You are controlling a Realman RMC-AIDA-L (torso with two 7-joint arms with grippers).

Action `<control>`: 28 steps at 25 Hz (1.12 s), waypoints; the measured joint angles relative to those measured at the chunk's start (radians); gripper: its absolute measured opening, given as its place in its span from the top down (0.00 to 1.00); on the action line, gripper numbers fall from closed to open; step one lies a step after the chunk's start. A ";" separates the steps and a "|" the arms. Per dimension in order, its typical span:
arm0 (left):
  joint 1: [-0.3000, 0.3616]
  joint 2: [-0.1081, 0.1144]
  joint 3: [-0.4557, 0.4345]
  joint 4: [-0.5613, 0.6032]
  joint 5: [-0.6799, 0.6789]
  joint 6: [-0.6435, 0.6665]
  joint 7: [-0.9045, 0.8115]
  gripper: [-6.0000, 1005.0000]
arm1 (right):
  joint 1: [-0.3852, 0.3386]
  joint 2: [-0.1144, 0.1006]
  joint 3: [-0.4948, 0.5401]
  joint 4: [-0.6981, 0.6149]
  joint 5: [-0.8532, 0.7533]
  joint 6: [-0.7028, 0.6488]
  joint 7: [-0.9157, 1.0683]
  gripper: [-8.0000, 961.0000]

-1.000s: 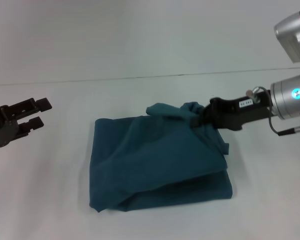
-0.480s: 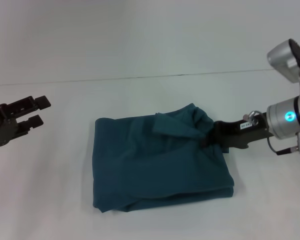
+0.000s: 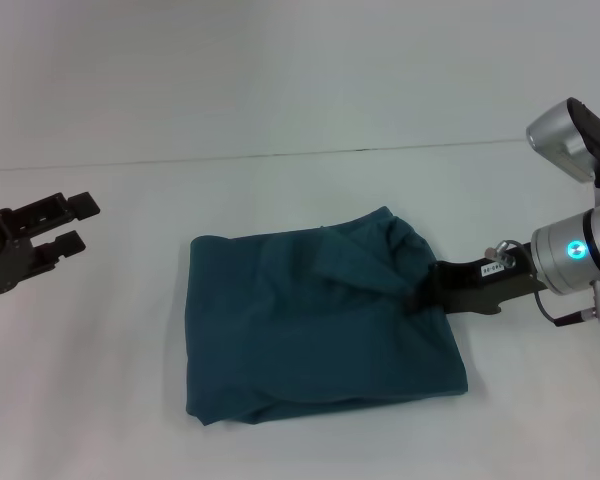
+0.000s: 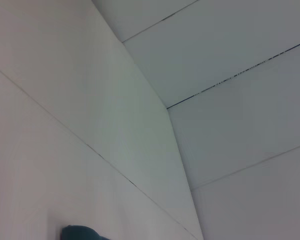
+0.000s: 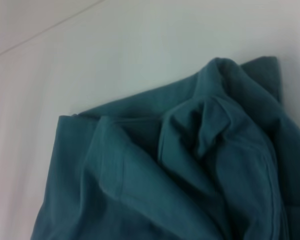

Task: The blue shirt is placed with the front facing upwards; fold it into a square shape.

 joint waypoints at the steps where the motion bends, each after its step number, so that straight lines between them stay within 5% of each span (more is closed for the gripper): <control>1: 0.000 0.000 0.000 0.000 0.000 0.000 0.000 0.25 | -0.001 0.000 0.000 0.000 -0.001 -0.003 0.000 0.88; 12: 0.002 -0.001 0.000 -0.012 -0.003 -0.001 0.004 0.25 | -0.027 -0.002 0.008 -0.109 0.000 -0.079 -0.006 0.87; 24: 0.004 -0.001 0.000 -0.012 -0.014 0.003 0.004 0.25 | -0.104 -0.006 0.026 -0.289 0.027 -0.116 -0.002 0.35; 28: 0.003 0.005 0.000 -0.010 -0.018 0.001 -0.003 0.25 | -0.102 -0.025 0.072 -0.331 0.081 -0.154 -0.025 0.18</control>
